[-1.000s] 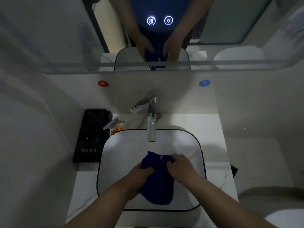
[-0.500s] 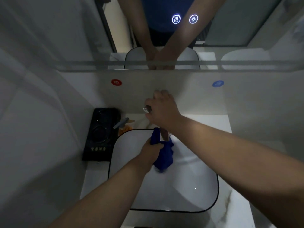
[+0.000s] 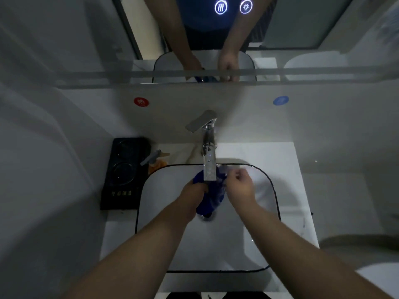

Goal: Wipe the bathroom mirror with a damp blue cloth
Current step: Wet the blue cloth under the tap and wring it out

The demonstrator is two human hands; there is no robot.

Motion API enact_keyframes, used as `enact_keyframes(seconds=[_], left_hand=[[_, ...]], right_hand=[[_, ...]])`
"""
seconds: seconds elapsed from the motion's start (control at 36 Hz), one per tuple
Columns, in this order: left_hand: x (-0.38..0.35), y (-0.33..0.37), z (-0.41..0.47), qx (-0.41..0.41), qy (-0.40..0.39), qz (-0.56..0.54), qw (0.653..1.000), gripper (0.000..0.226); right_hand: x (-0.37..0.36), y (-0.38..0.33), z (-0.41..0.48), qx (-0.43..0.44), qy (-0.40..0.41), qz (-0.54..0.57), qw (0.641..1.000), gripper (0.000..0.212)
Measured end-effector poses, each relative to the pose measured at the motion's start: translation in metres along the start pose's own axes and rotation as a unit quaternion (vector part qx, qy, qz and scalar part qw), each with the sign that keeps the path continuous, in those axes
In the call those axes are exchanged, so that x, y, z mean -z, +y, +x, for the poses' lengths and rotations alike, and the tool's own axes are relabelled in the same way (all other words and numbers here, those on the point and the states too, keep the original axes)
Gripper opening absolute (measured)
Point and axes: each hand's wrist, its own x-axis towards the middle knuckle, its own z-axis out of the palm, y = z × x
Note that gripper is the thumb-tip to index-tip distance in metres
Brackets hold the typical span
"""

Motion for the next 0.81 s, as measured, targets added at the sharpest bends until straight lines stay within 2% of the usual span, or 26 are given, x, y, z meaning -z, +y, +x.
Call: enact_keyframes(seconds=[0.03,0.08,0.11,0.17,0.19,0.22,0.25,0.28,0.31,0.33,0.36,0.42,0.44,0.5,0.56,0.64,0.69,0.72,0.78,0.81], left_hand=[[-0.001,-0.001,0.0,0.004,0.028,0.008,1.0,0.047],[-0.006,-0.002,0.001,0.033,0.079,0.002,0.996,0.032],[-0.008,-0.004,0.0,0.05,0.086,-0.01,0.995,0.025],[-0.001,-0.009,0.002,0.065,0.1,0.015,0.993,0.032],[0.002,-0.012,0.002,0.051,0.103,0.103,0.988,0.035],[0.003,-0.013,0.0,0.058,0.047,0.132,0.988,0.034],[0.004,-0.012,-0.003,0.094,0.044,0.099,0.99,0.026],[0.01,-0.011,-0.007,0.081,-0.004,0.143,0.986,0.017],[0.013,-0.007,-0.007,0.056,0.027,0.251,0.966,0.011],[0.014,-0.004,-0.002,0.044,0.124,0.279,0.951,0.014],[0.014,-0.005,0.0,0.024,0.171,0.208,0.963,0.024],[0.009,-0.005,-0.005,0.018,0.187,0.188,0.964,0.039],[0.009,-0.007,-0.008,0.049,0.184,0.161,0.969,0.041],[0.008,-0.007,-0.016,0.096,0.16,0.038,0.982,0.035],[0.013,-0.008,-0.017,0.096,0.146,-0.11,0.979,0.034],[0.017,-0.007,-0.011,0.11,0.073,-0.262,0.956,0.061],[0.014,-0.006,-0.007,0.128,0.03,-0.267,0.955,0.072],[0.009,-0.006,-0.005,0.128,0.031,-0.236,0.963,0.066],[-0.003,-0.008,-0.005,0.111,0.061,-0.178,0.976,0.04],[-0.008,-0.01,-0.003,0.096,0.075,-0.166,0.979,0.024]], right_hand=[[-0.004,0.011,0.001,-0.088,-0.032,0.017,0.995,0.028],[-0.014,0.023,0.001,-0.259,-0.132,0.082,0.953,0.057],[-0.016,0.025,0.001,-0.309,-0.193,0.118,0.924,0.066],[-0.024,0.025,0.0,-0.337,-0.296,0.165,0.878,0.065],[-0.027,0.024,0.001,-0.339,-0.32,0.178,0.867,0.059],[-0.031,0.023,0.003,-0.335,-0.321,0.194,0.864,0.052],[-0.037,0.023,0.007,-0.326,-0.304,0.218,0.868,0.045],[-0.043,0.022,0.009,-0.315,-0.283,0.253,0.87,0.039],[-0.048,0.021,0.012,-0.302,-0.267,0.281,0.871,0.033],[-0.052,0.02,0.014,-0.285,-0.243,0.286,0.882,0.029],[-0.055,0.02,0.016,-0.261,-0.21,0.269,0.903,0.028],[-0.058,0.016,0.019,-0.2,-0.17,0.208,0.942,0.035],[-0.061,0.013,0.017,-0.171,-0.164,0.185,0.953,0.041],[-0.066,0.009,0.014,-0.135,-0.154,0.185,0.961,0.03],[-0.067,0.009,0.01,-0.114,-0.168,0.172,0.964,0.015],[-0.061,0.011,0.003,-0.118,-0.217,0.152,0.957,0.025],[-0.056,0.011,0.0,-0.126,-0.233,0.146,0.953,0.021],[-0.054,0.01,0.0,-0.126,-0.236,0.145,0.953,0.018],[-0.047,0.011,-0.001,-0.14,-0.225,0.168,0.95,0.011],[-0.043,0.013,0.0,-0.156,-0.212,0.195,0.945,0.013]])
